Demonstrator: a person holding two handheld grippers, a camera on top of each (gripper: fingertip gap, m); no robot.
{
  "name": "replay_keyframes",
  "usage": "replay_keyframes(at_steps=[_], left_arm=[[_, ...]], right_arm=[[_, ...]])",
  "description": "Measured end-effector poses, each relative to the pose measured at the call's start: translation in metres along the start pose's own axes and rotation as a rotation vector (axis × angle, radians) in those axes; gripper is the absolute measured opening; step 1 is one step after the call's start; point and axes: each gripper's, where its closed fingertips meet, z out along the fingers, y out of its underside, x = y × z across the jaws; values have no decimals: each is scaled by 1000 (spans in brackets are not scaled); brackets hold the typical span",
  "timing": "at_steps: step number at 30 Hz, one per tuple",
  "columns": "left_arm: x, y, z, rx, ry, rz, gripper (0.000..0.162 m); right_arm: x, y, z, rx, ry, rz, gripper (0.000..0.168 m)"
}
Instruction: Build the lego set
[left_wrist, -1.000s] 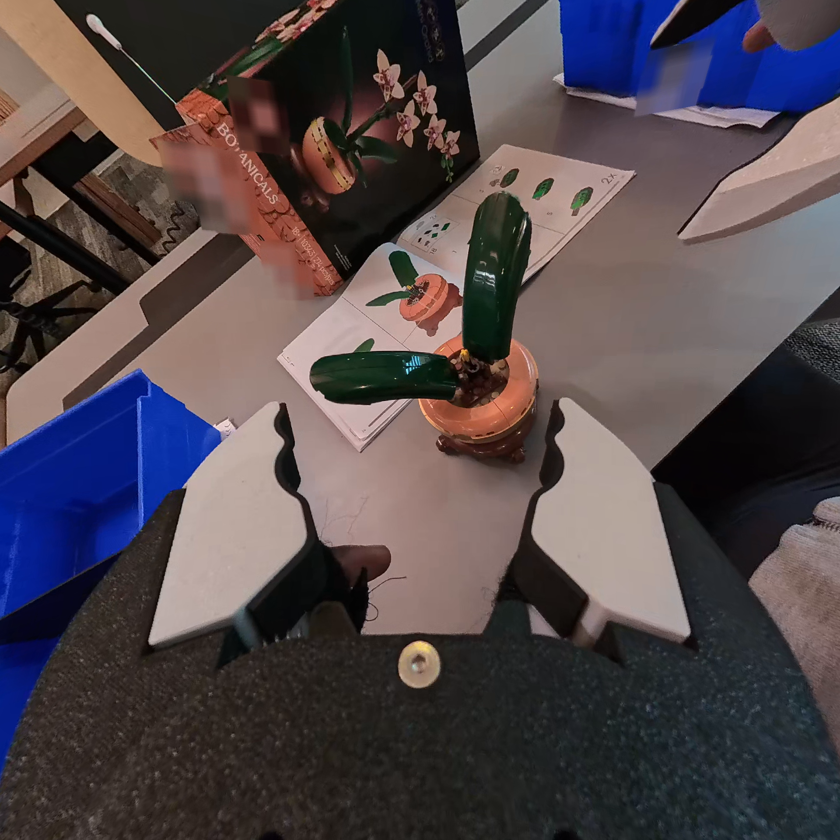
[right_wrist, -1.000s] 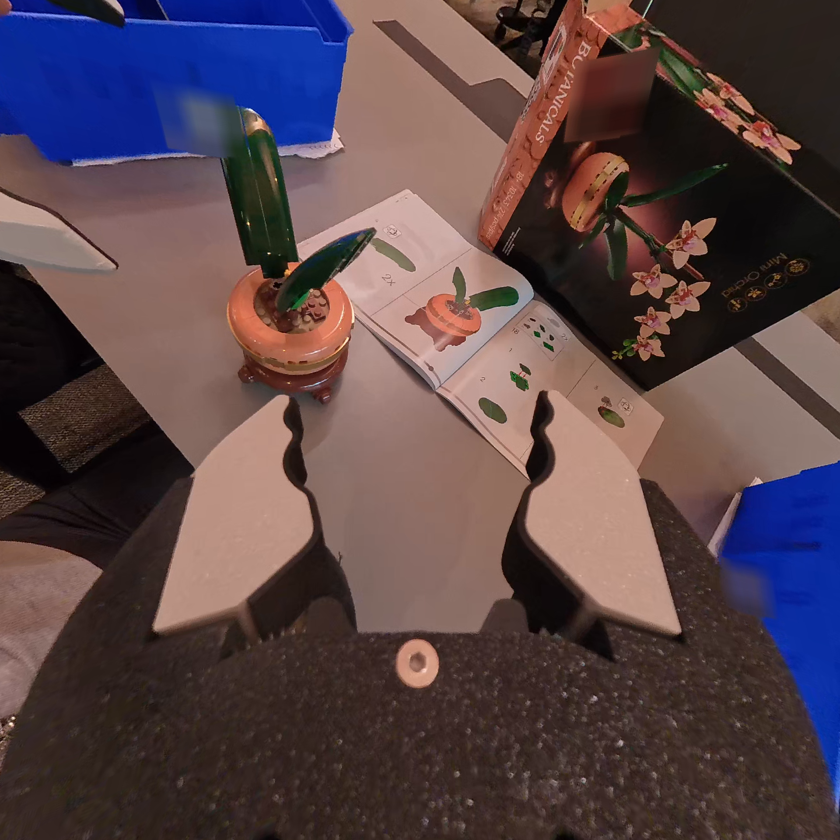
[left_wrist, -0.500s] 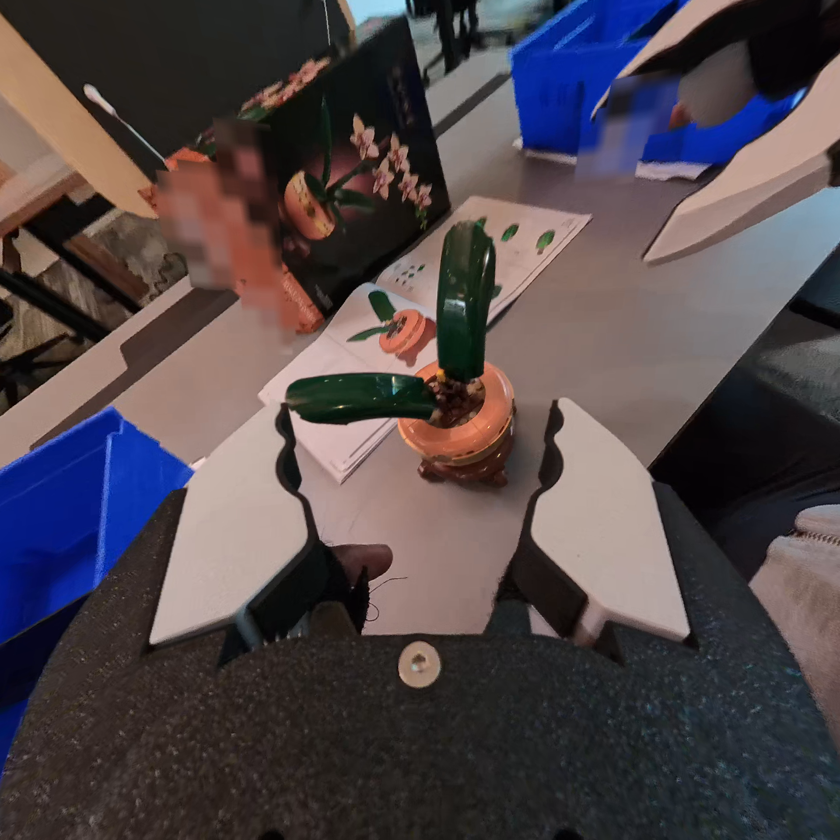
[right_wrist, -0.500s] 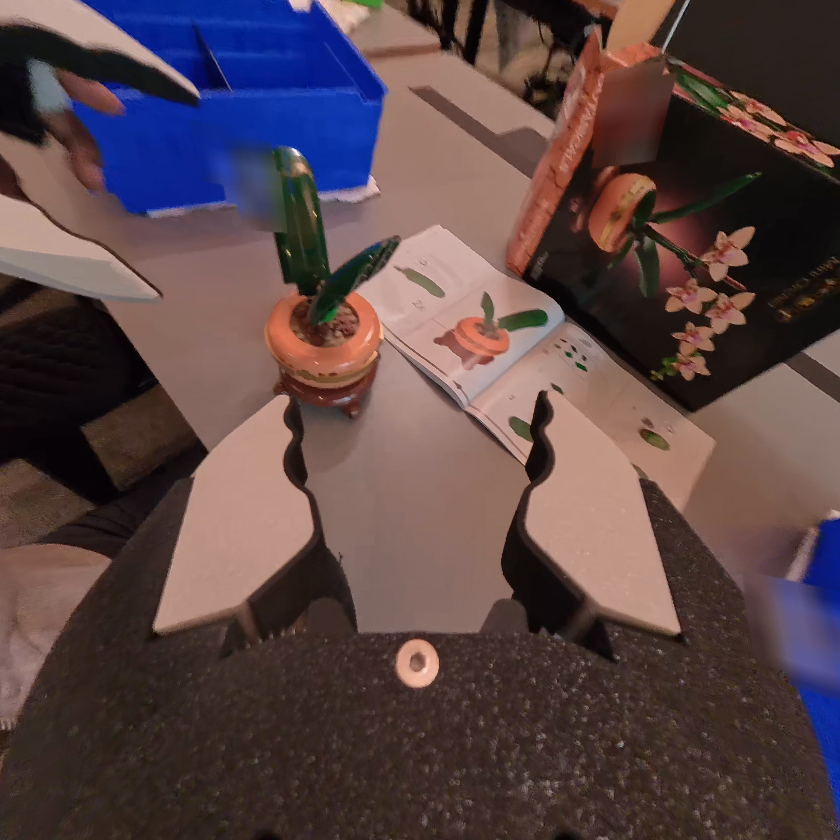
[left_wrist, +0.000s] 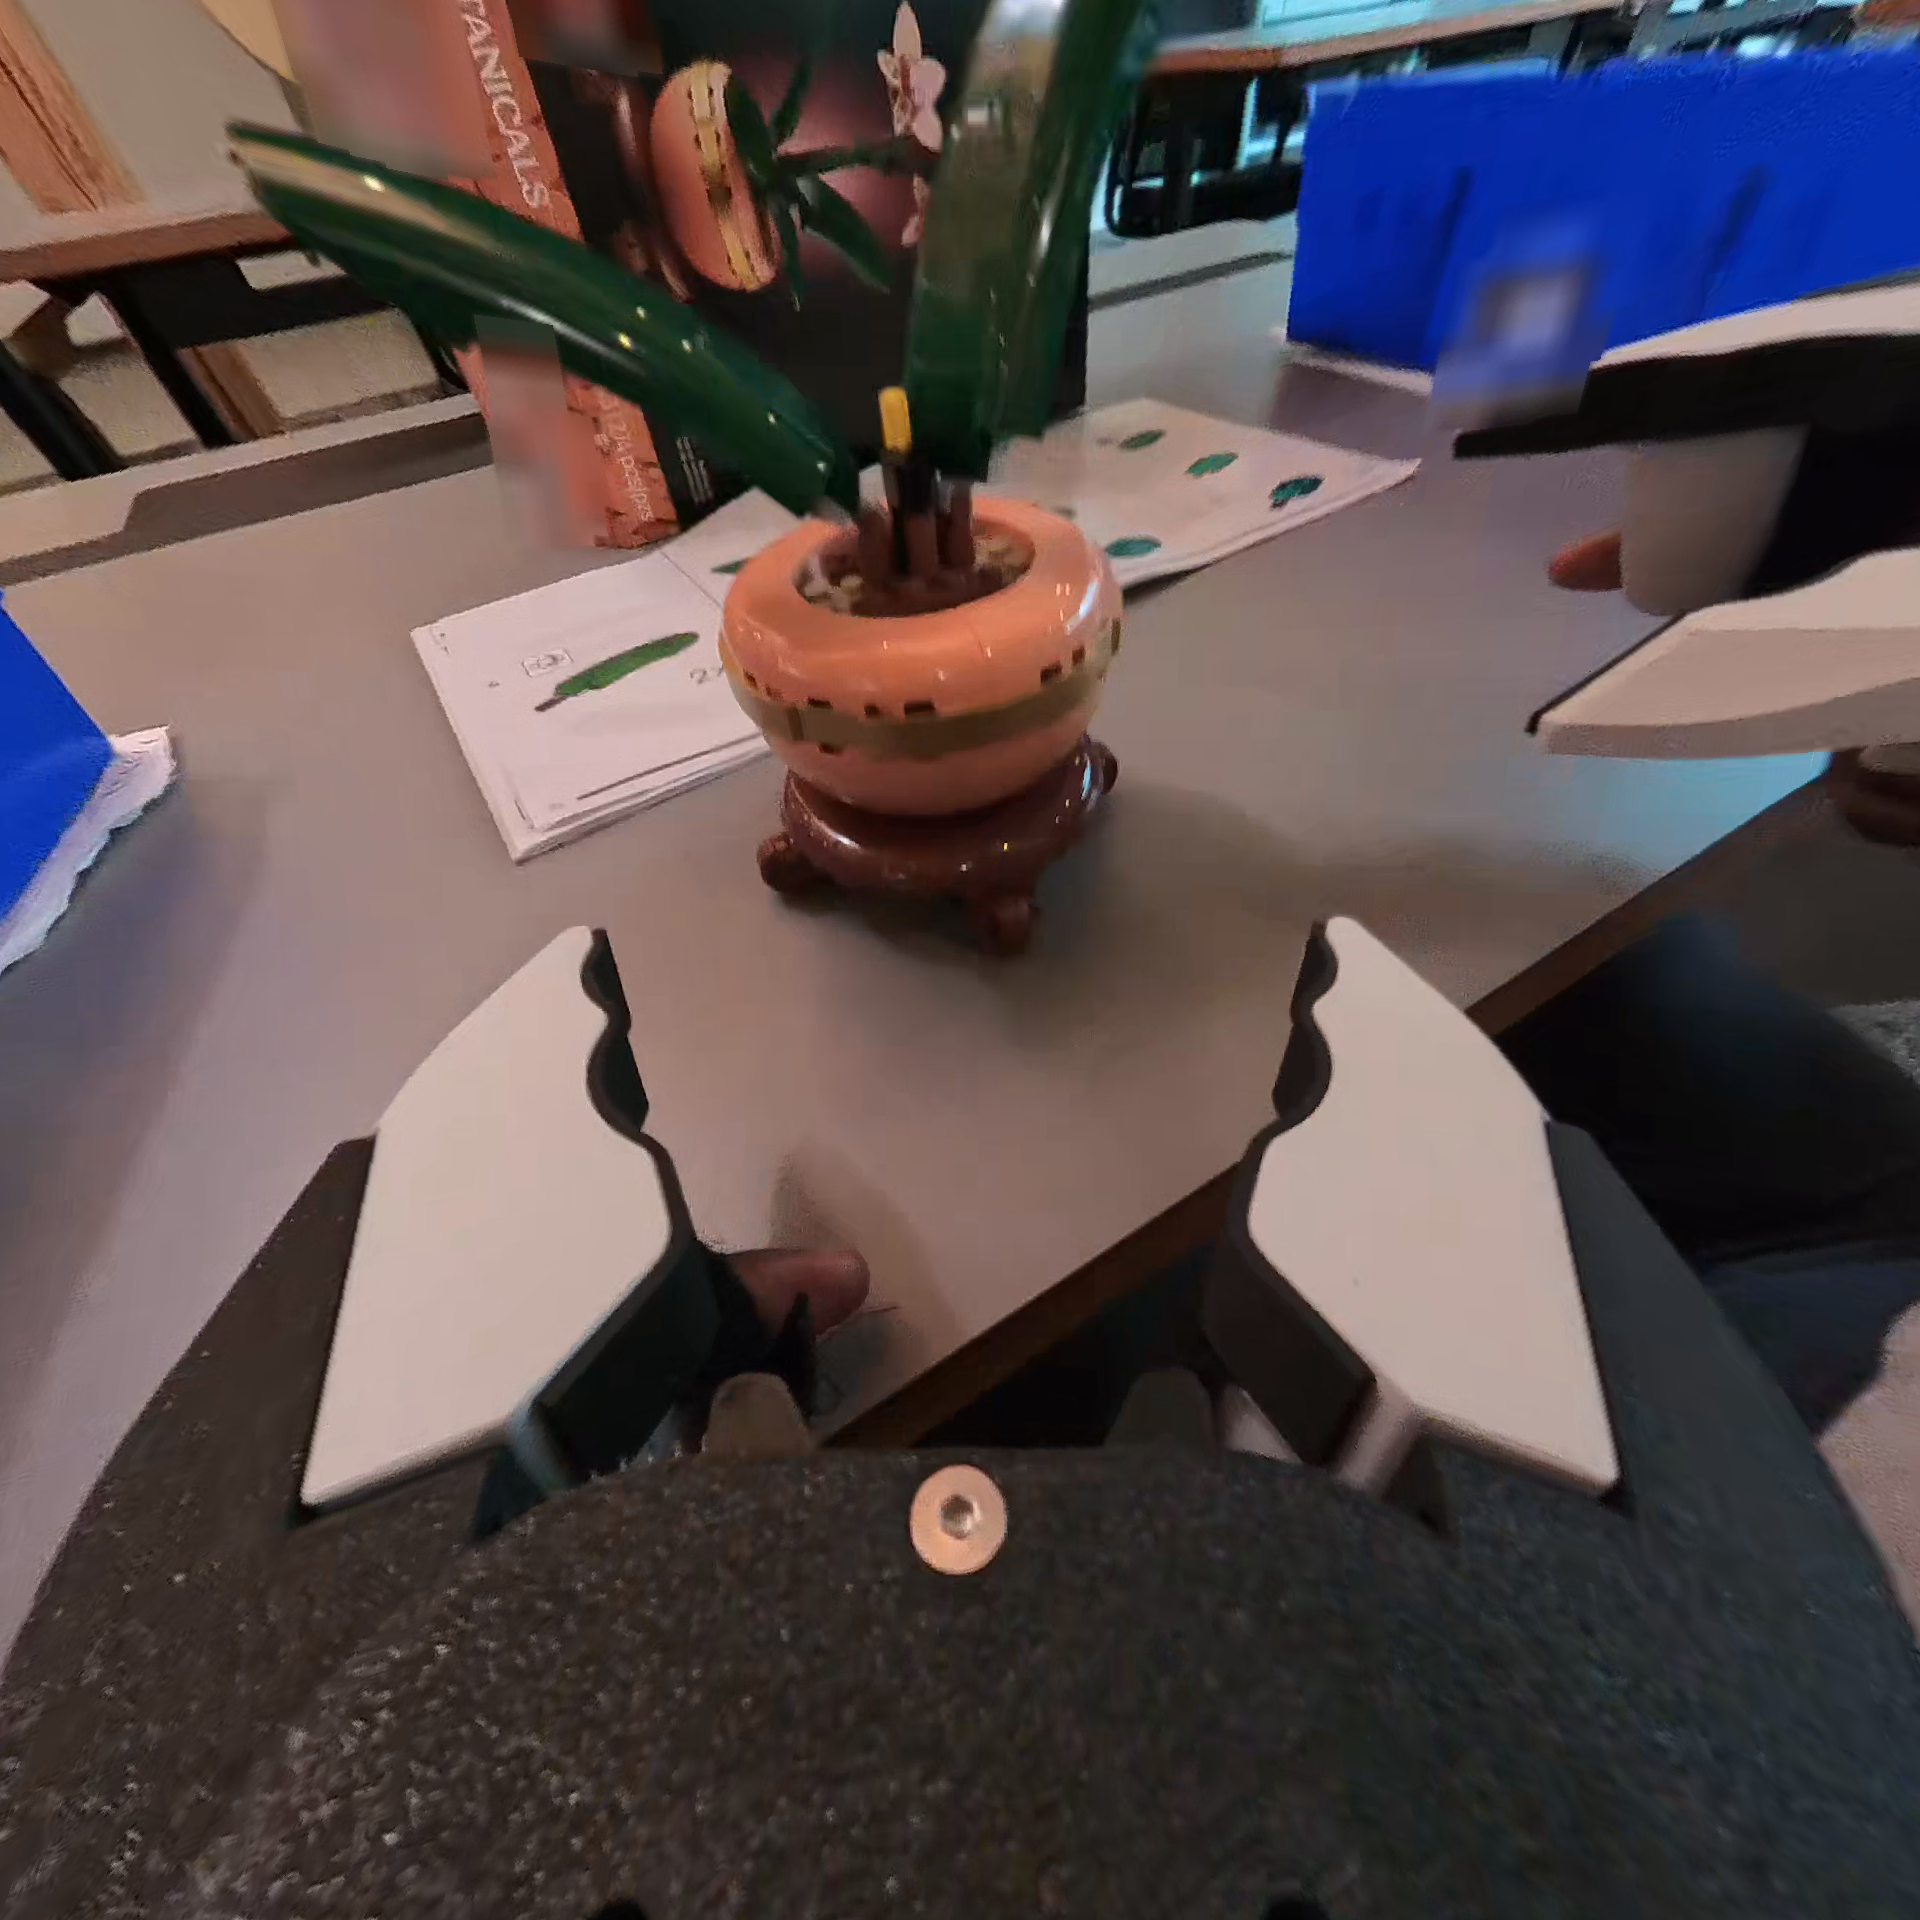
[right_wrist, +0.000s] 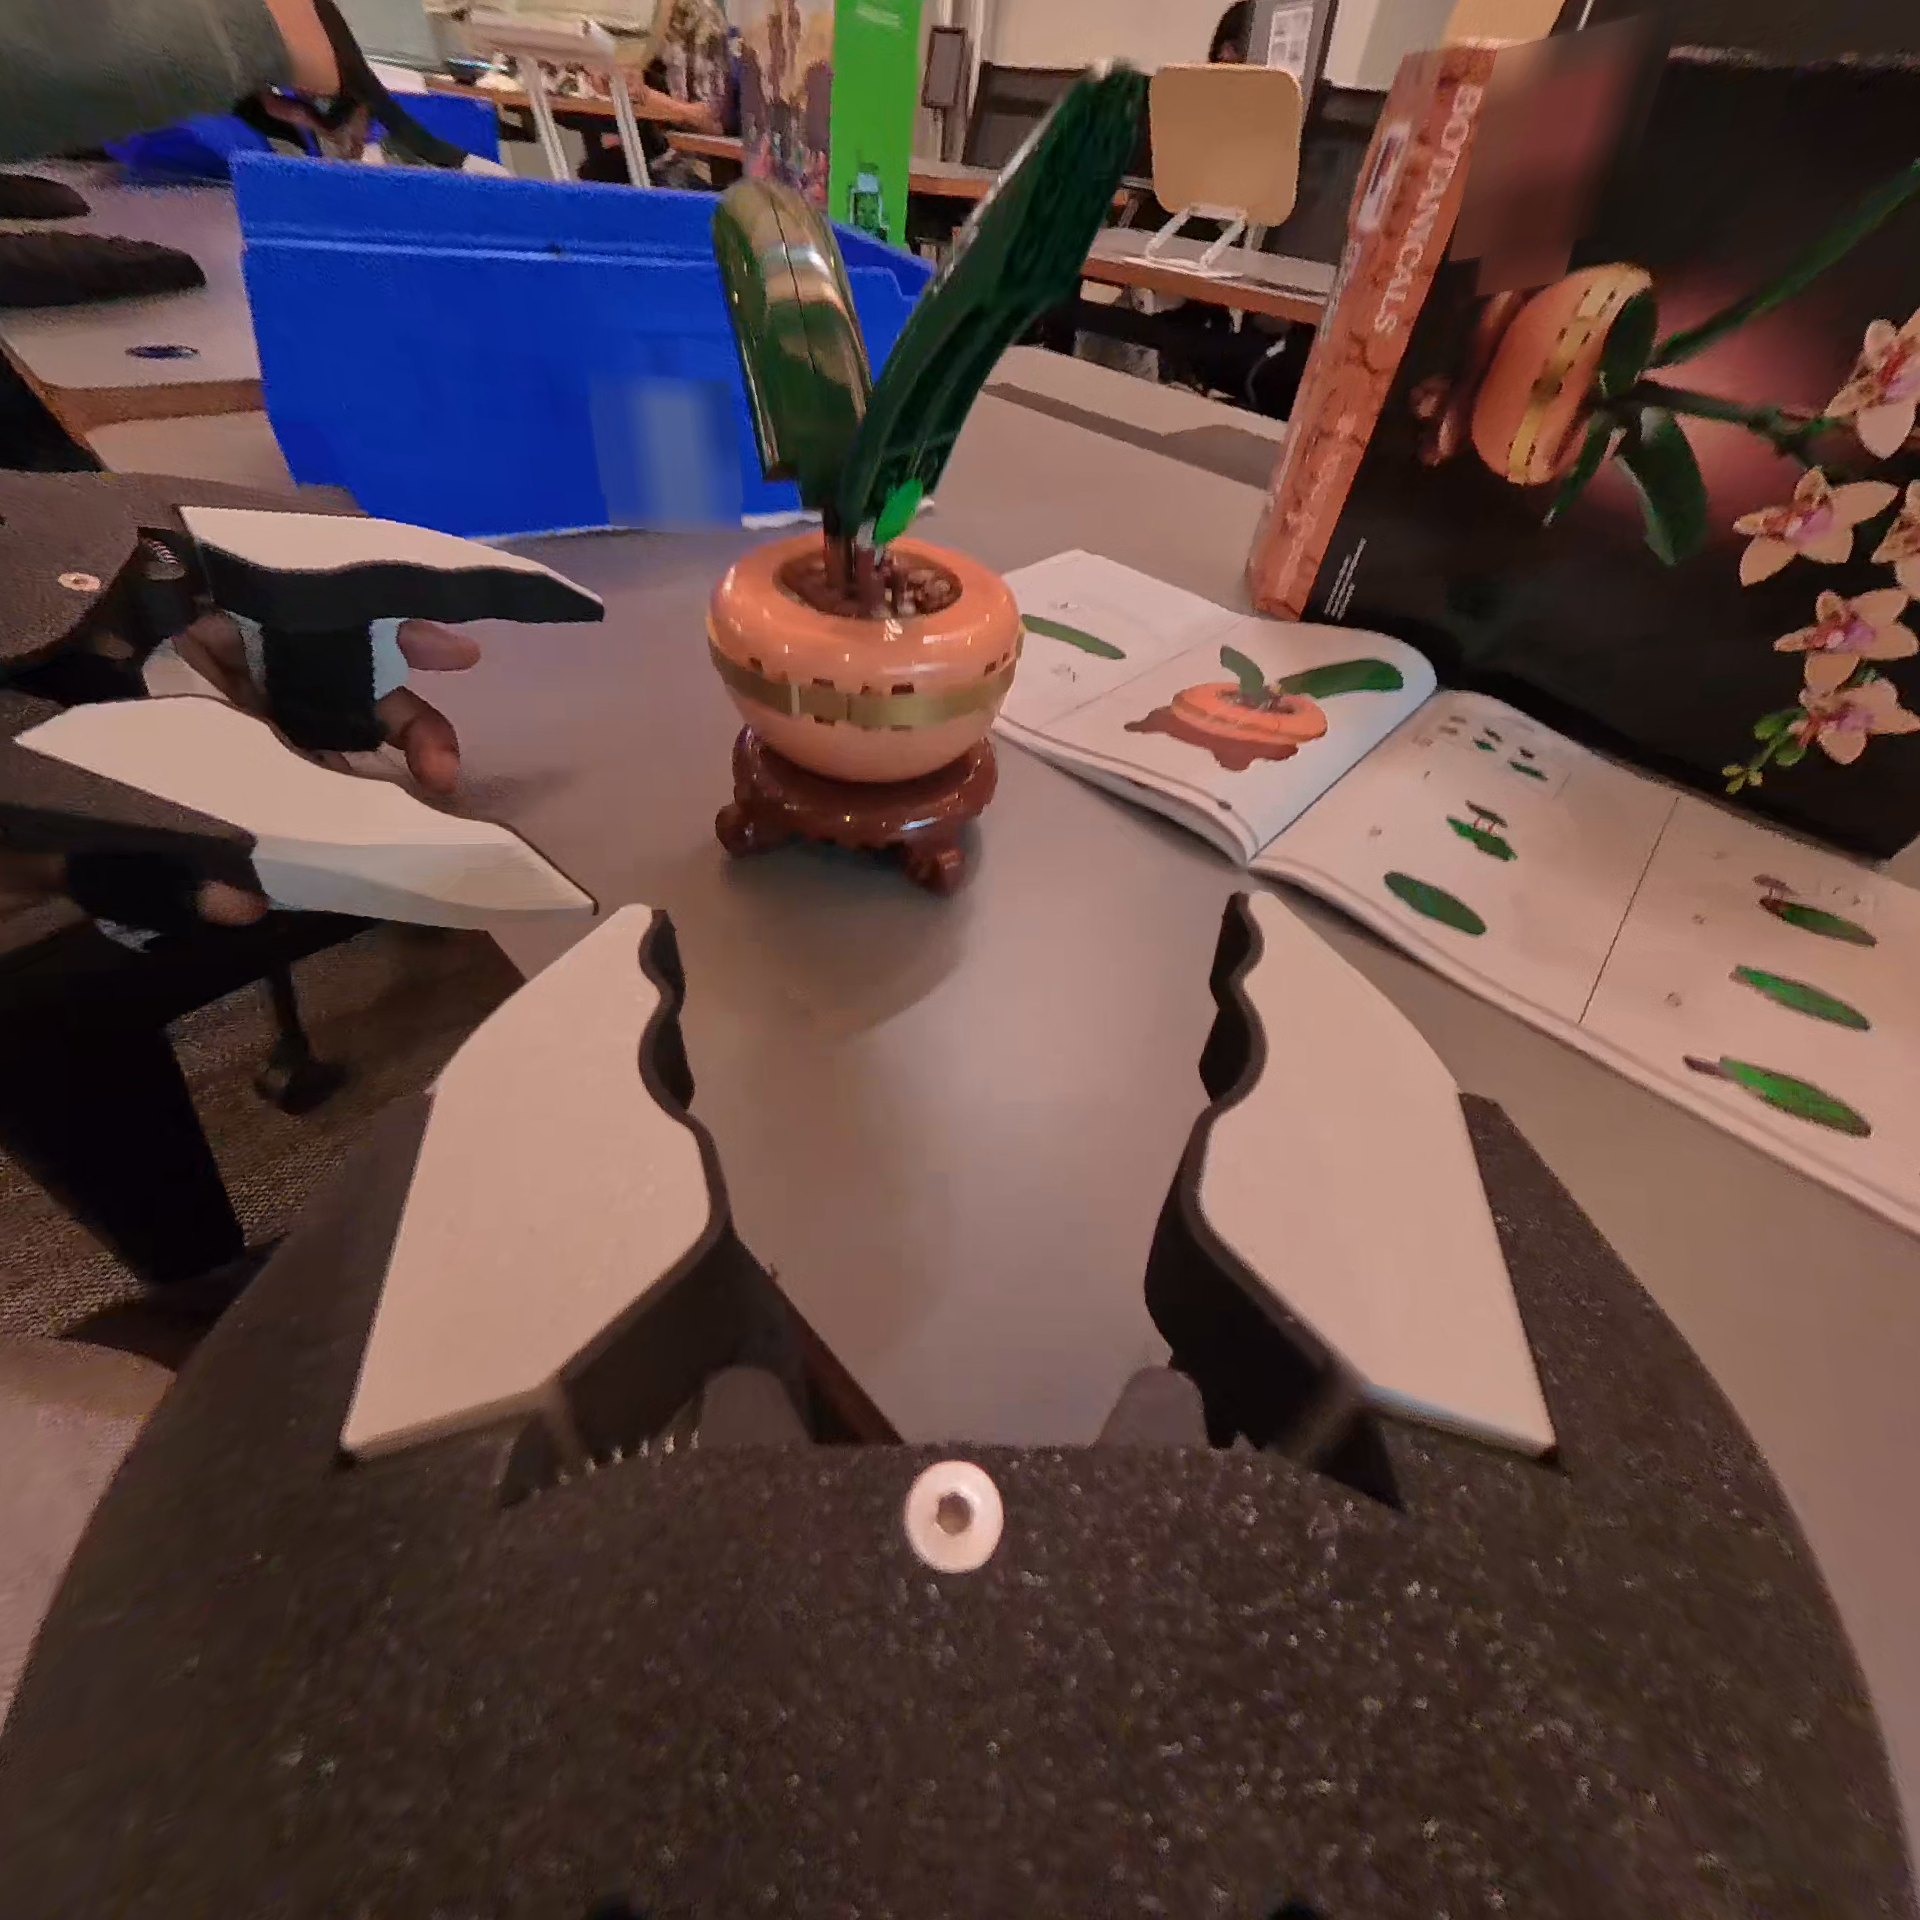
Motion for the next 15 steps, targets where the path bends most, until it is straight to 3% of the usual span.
replay_keyframes(at_steps=[7, 15], left_arm=[[-9, 7, -2, 46, -85, 25, 121], [-7, 8, -3, 80, -107, 58, 124]], right_arm=[[-13, 25, 3, -6, 16, 40, 117], [-16, 28, 5, 32, 41, -12, 112]])
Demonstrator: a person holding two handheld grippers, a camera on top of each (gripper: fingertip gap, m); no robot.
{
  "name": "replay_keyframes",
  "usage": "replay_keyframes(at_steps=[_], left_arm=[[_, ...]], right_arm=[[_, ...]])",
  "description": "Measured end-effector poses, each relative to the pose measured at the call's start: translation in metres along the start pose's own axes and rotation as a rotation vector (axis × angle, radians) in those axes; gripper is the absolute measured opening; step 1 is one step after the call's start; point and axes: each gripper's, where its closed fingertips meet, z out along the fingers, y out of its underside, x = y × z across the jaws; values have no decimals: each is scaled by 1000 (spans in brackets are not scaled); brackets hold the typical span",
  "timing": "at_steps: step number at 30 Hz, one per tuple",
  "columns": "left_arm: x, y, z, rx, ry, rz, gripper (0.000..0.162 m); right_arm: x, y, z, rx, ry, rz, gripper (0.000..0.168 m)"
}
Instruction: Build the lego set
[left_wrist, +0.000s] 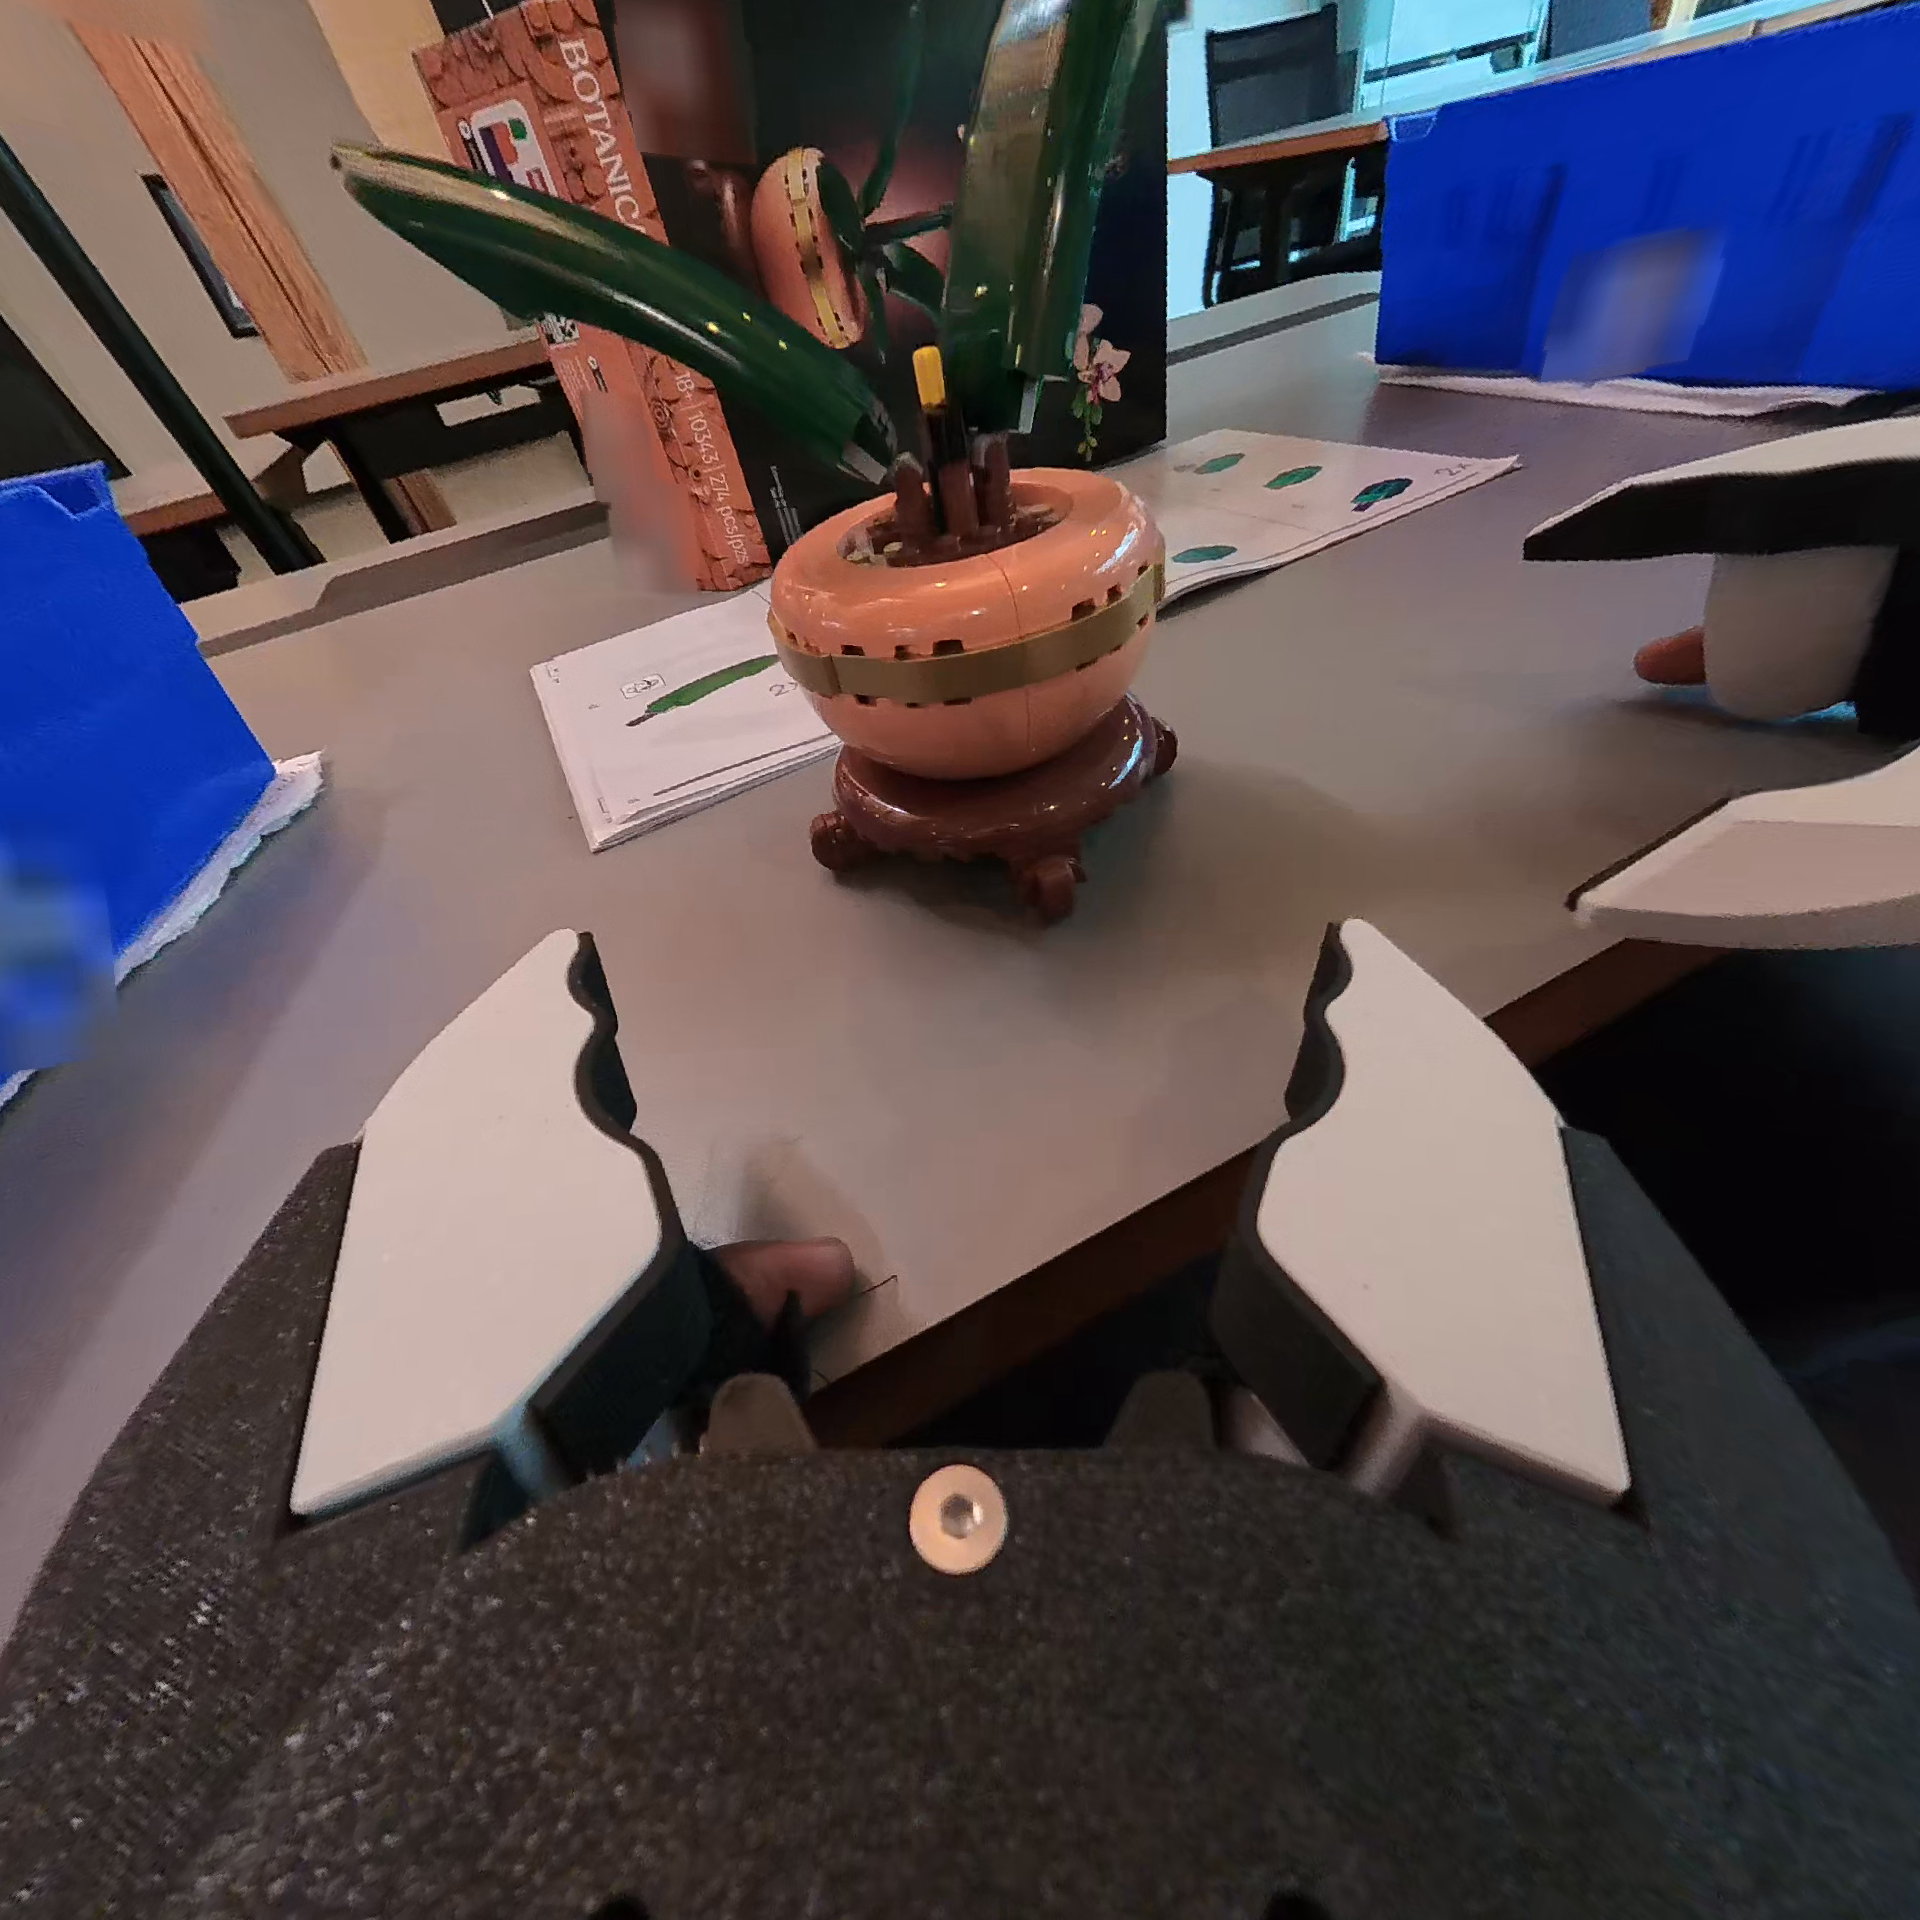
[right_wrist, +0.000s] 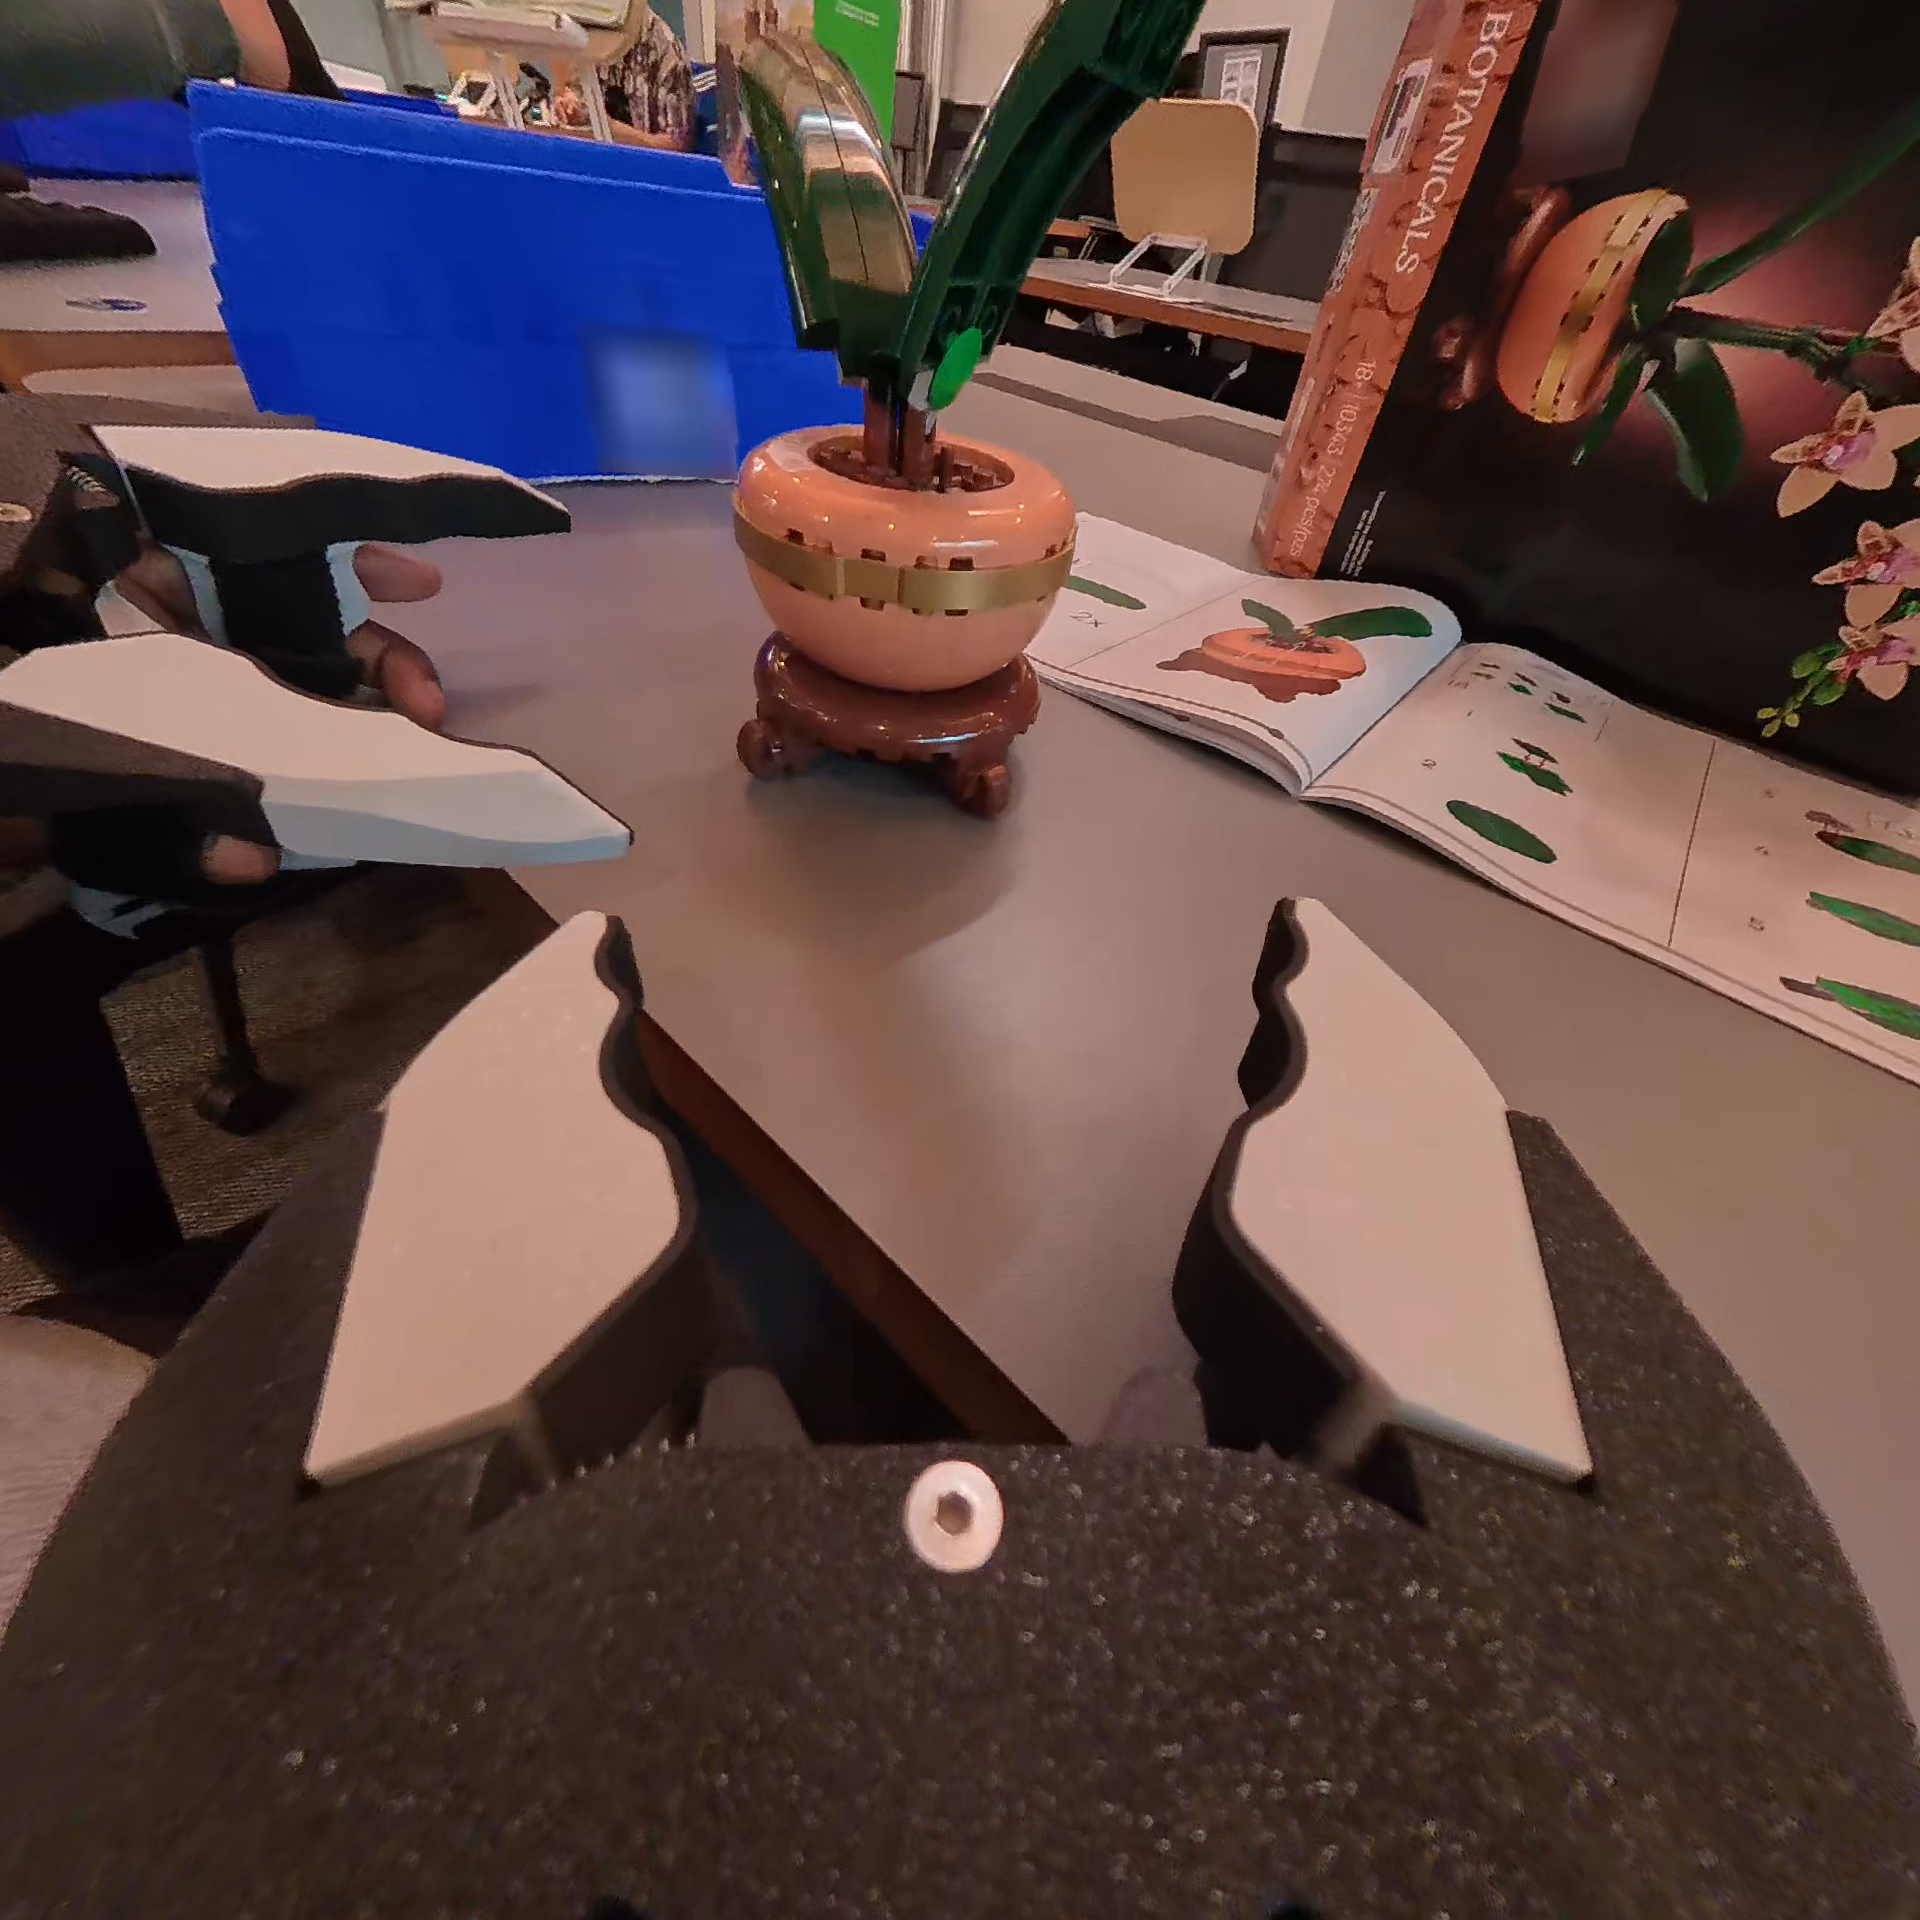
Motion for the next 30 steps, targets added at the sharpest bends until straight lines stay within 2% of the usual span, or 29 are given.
replay_keyframes(at_steps=[10, 15, 19, 23, 30], left_arm=[[0, -1, 1, -5, -15, 12, 123], [0, -13, 4, 3, -36, -11, 122], [0, -18, 4, -16, -84, -43, 122], [12, -16, 6, -15, -90, -80, 122], [23, -13, 11, -16, -101, -63, 122]], right_arm=[[0, 0, 0, -8, -6, 15, 111], [-1, -16, -1, -21, -87, 21, 114], [3, -38, -8, -54, -306, -100, 116], [13, -52, -1, -37, -629, -193, 113], [34, -43, 51, -74, -831, -301, 113]])
